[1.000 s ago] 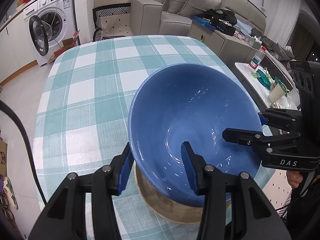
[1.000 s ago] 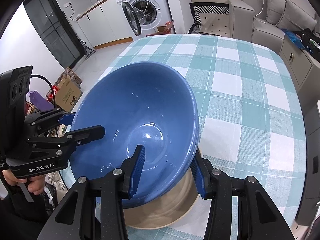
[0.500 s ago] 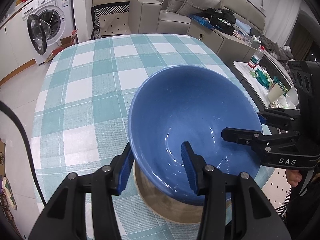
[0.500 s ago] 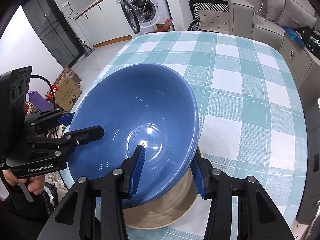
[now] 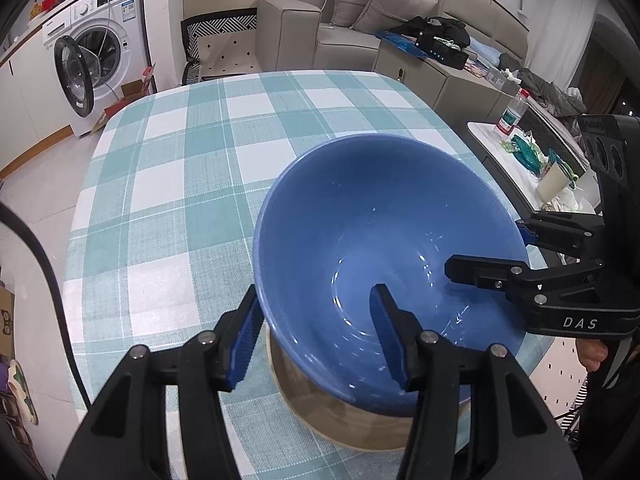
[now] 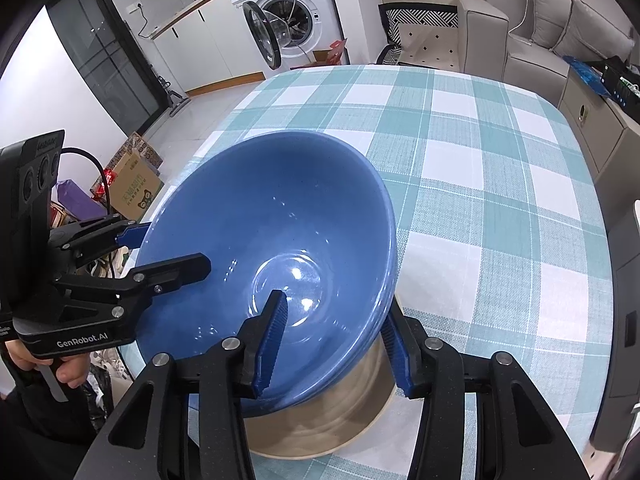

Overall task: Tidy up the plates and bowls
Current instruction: 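Lower the stacked blue bowls onto the cream plates with both tools, then open both tools and pull them back from the bowl rim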

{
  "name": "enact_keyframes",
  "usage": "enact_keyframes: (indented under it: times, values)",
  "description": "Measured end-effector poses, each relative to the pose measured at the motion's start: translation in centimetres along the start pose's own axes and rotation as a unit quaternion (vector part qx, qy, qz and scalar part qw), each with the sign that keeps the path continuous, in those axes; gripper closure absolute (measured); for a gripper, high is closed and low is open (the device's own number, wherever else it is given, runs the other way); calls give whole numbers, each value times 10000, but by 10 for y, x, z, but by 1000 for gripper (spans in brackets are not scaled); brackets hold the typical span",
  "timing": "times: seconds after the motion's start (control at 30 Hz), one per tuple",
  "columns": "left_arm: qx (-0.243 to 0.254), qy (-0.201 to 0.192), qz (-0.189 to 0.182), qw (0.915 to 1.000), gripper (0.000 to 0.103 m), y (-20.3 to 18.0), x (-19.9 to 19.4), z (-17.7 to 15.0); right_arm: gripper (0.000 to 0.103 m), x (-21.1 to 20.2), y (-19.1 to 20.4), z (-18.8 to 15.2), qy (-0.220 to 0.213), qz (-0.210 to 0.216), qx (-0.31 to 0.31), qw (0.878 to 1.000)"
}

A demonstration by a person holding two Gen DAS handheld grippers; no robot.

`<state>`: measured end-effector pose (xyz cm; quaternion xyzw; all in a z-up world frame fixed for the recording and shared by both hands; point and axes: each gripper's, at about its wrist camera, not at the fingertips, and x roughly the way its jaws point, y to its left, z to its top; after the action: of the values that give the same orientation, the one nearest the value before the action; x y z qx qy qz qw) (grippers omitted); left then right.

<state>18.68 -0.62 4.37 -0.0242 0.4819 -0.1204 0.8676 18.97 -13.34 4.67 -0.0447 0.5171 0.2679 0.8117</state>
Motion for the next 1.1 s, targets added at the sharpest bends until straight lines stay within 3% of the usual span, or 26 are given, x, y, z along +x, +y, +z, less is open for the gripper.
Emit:
enact_keyframes:
  times: [0.27, 0.43, 0.67, 0.73, 1.1]
  values:
    - [-28, -242, 56, 9997, 25, 4, -10, 1, 32, -9, -3, 0, -195, -96, -24, 9998]
    - [-64, -365, 44, 9993, 23, 8, -15, -2, 22, -12, -6, -2, -264, -64, -10, 9996]
    - [-21, -707, 121, 9974, 4, 8, -26, -8, 9, -20, -5, -9, -492, -50, -51, 9988]
    - [4, -868, 196, 9960, 1, 7, -29, -11, 1, -22, -5, -11, -579, -32, -58, 9983]
    - [-4, -1417, 338, 9893, 0, 8, -42, -28, 1, -34, -3, -30, -956, -90, -179, 9952]
